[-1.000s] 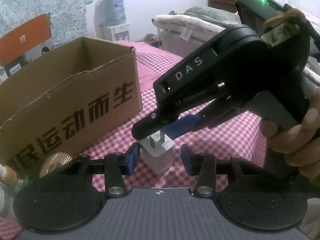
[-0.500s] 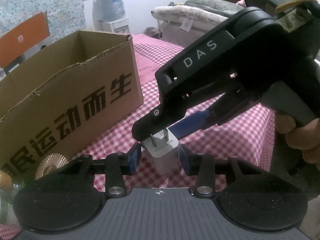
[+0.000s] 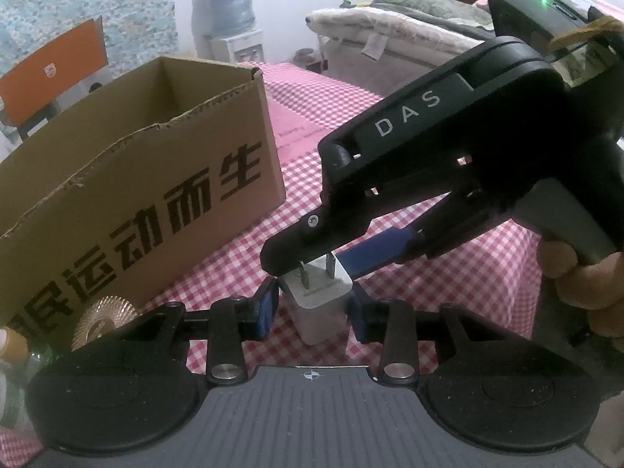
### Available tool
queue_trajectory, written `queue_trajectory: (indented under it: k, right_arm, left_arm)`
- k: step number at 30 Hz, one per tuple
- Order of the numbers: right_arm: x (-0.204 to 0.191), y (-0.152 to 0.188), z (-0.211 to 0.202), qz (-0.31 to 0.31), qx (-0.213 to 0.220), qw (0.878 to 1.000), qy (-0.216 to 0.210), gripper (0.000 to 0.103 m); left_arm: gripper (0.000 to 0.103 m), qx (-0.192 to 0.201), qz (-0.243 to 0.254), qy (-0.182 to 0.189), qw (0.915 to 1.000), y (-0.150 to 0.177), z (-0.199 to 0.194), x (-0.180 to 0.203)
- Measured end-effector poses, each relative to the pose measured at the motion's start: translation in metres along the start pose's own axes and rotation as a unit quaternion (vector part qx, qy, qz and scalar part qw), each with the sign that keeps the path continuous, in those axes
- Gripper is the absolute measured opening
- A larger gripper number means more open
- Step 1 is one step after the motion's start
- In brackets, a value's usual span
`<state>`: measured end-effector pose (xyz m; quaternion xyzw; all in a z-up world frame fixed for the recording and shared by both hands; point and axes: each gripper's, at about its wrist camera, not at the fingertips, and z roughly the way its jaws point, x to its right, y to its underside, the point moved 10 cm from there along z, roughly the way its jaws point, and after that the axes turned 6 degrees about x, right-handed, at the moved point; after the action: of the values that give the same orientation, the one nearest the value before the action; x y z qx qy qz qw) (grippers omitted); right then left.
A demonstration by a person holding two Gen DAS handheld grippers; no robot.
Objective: Organize rigid objects
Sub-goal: 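Lift the white charger with the right gripper and carry it into the box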
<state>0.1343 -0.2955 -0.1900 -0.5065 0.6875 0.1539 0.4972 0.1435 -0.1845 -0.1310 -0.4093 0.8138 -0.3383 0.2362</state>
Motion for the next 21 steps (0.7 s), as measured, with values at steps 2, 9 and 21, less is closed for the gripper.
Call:
queue_trajectory:
  k: [2,9,21]
  right_arm:
    - [0.001,0.001,-0.003,0.002,0.001,1.000,-0.003,0.047]
    - [0.001,0.010,-0.015,0.006,0.008,1.000,-0.006,0.047]
    - [-0.084,0.003,-0.057,-0.062,0.052,0.996,-0.042,0.047]
  left_arm:
    - [0.036,0.000,0.001,-0.003,1.0000,-0.001,-0.001,0.001]
    - [0.036,0.003,0.001,-0.010,1.0000,-0.004,-0.007,0.004]
    - [0.035,0.089,0.010,-0.054,0.9946,-0.051,-0.072,-0.021]
